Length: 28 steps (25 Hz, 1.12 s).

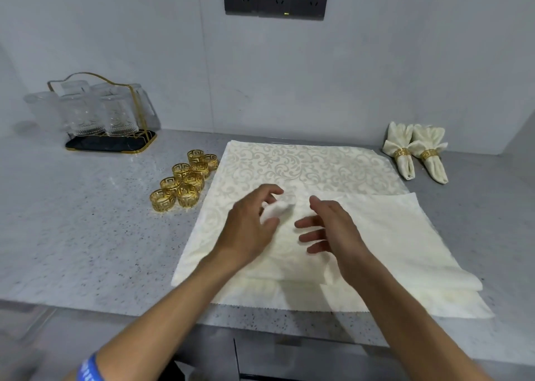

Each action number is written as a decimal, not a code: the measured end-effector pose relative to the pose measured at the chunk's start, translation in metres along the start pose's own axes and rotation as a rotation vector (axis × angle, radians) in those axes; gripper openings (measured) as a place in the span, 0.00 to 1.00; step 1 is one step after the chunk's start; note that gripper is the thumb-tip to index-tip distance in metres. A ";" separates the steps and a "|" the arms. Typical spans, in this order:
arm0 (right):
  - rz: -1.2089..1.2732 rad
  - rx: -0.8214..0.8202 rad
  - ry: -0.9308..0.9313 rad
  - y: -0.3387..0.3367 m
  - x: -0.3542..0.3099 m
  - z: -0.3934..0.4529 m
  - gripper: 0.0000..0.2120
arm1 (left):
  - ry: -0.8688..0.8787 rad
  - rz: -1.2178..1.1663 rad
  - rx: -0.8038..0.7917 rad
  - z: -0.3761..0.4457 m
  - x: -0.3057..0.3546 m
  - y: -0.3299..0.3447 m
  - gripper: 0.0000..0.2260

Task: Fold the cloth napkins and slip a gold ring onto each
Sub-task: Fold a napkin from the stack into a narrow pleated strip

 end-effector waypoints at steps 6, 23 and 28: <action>-0.248 -0.060 0.146 -0.002 0.006 0.005 0.05 | 0.197 0.082 -0.161 -0.039 0.020 0.026 0.24; -0.618 -0.106 -0.056 -0.025 0.026 0.003 0.08 | -0.169 0.315 -0.027 -0.106 -0.065 -0.081 0.09; -0.673 -0.113 -0.095 -0.019 0.026 0.000 0.06 | -0.260 0.405 -0.004 -0.104 -0.061 -0.084 0.08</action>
Point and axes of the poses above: each hand's wrist, its own z-axis towards the middle knuckle, its own y-axis out of the palm, x = y × z, the point moved 4 cm from there along z, towards the middle knuckle, and after that the axes turned 5 degrees about z, right-handed, at the moved point
